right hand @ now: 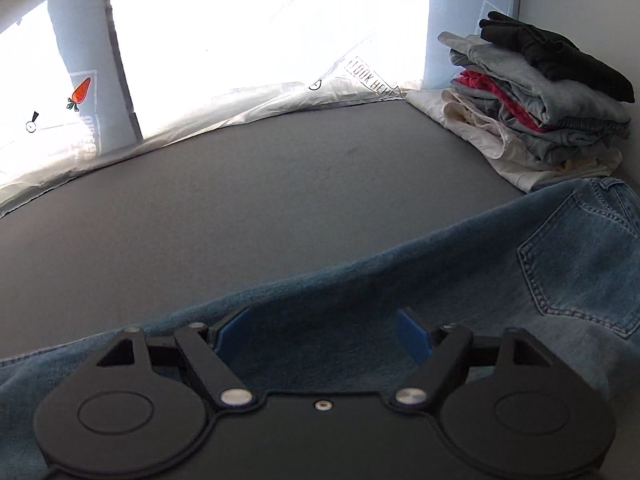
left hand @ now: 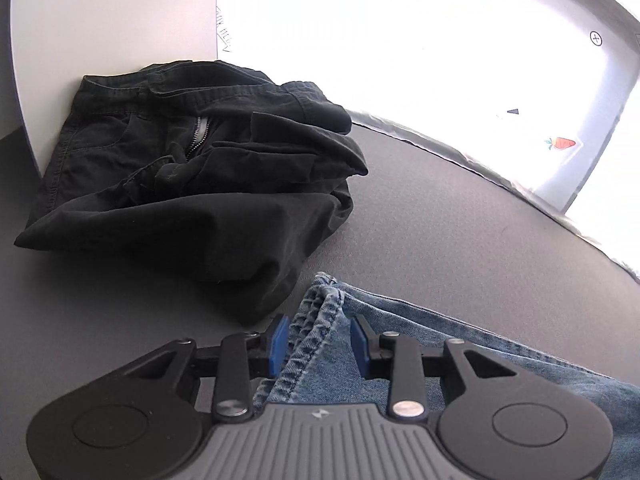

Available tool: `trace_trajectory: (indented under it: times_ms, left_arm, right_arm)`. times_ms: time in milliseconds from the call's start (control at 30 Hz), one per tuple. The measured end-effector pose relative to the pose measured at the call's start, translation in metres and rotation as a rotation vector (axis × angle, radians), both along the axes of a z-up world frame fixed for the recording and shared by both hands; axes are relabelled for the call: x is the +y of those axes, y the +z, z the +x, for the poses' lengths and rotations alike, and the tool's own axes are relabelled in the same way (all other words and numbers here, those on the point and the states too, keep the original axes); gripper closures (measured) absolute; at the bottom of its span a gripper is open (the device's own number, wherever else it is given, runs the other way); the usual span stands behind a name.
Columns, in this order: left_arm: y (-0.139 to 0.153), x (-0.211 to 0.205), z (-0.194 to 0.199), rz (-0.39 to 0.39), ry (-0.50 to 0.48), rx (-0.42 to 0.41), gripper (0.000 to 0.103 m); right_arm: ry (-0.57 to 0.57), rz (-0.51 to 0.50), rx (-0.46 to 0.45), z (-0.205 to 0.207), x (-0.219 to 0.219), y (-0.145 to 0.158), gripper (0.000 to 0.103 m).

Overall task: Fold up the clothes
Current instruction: 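Lay the jeans down and open both grippers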

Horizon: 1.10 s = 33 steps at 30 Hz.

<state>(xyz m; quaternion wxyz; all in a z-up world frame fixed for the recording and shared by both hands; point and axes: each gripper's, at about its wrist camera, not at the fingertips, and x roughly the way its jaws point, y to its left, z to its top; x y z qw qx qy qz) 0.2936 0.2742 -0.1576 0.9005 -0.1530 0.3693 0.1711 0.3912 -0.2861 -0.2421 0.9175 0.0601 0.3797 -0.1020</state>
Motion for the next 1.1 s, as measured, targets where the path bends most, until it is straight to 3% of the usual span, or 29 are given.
trace_trajectory:
  times_ms: [167,333,367,400,433,700,767,833,900,967,1033,1100]
  left_arm:
    - [-0.02,0.002,0.036,0.008,-0.066,0.034,0.057]
    - [-0.032,0.008,0.045,-0.012,-0.127,0.059,0.06]
    - [-0.032,0.007,0.045,-0.004,-0.143,0.056,0.069]
    - [-0.03,0.005,0.043,0.019,-0.154,0.046,0.095]
    - [-0.027,0.003,0.041,0.041,-0.161,0.035,0.099]
    - [0.022,0.015,0.053,0.155,-0.081,-0.167,0.1]
    - [0.021,0.014,0.072,0.189,-0.095,-0.164,0.1]
    - [0.006,0.012,0.093,0.201,-0.098,-0.094,0.1]
    - [-0.012,0.011,0.107,0.224,-0.065,0.026,0.097]
    - [-0.017,0.013,0.105,0.244,-0.021,0.079,0.096]
    - [-0.011,0.019,0.092,0.162,-0.012,0.051,0.083]
    - [-0.003,0.014,0.075,0.122,-0.02,0.031,0.06]
  right_arm:
    - [-0.037,0.005,0.055,0.0,0.014,-0.02,0.02]
    - [-0.097,0.013,0.064,-0.006,0.015,-0.022,0.018]
    - [-0.113,0.016,0.068,-0.007,0.014,-0.02,0.018]
    - [-0.13,0.019,0.071,-0.008,0.014,-0.019,0.018]
    - [-0.143,0.013,0.075,-0.01,0.015,-0.019,0.018]
    - [-0.174,-0.03,0.075,-0.027,0.022,-0.009,0.018]
    - [-0.173,-0.036,0.07,-0.029,0.022,-0.006,0.018]
    - [-0.174,-0.035,0.067,-0.032,0.02,-0.005,0.018]
    - [-0.187,-0.026,0.057,-0.036,0.014,-0.003,0.018]
    - [-0.194,-0.034,0.041,-0.043,0.007,0.002,0.018]
    - [-0.193,-0.063,0.021,-0.055,0.001,0.009,0.018]
    - [-0.192,-0.102,0.007,-0.069,-0.005,0.014,0.017]
